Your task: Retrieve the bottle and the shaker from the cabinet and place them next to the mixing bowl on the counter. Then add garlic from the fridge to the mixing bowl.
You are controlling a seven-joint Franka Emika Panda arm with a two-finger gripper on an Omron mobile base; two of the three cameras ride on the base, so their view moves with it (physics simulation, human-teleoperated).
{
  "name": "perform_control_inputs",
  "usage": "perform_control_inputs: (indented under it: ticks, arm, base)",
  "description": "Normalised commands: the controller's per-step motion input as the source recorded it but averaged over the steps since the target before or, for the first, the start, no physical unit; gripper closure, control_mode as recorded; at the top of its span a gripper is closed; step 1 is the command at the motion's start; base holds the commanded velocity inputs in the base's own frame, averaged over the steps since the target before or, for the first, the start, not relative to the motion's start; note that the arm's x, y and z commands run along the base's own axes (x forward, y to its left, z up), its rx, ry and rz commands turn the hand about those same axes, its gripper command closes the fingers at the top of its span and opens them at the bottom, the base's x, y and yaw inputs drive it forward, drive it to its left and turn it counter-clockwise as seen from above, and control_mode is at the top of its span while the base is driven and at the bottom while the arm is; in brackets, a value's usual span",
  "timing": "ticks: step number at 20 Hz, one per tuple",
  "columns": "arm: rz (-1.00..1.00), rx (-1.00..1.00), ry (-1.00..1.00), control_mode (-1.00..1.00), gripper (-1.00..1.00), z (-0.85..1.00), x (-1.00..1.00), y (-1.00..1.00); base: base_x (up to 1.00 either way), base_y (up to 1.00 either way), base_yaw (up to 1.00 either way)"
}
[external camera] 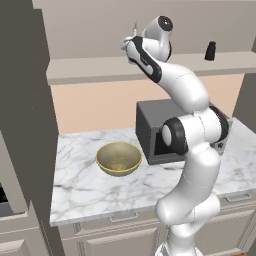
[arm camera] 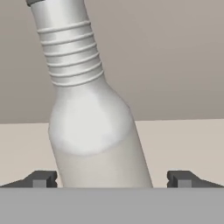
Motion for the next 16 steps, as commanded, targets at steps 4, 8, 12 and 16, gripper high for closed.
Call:
perform_control_inputs:
  ticks: [4,8,12,16]
  arm:
    - [0.00,0.00,0.00,-1.00,-1.00,0.00,0.22,0.00]
    - [0.00,0.00,0.00,-1.00,1.00,0.00,0.00,0.00]
    - [0.00,0.00,0.00,-1.00,1.00,0.00,0.00,0.00]
    - [0.00,0.00,0.00,-1.00,1.00,0.00,0.00,0.00]
  base:
    - [0.00,0.00,0.00]
    - [0.00,0.00,0.00]
    - [0.00,0.00,0.00]
    - [0.00,0.00,0.00]
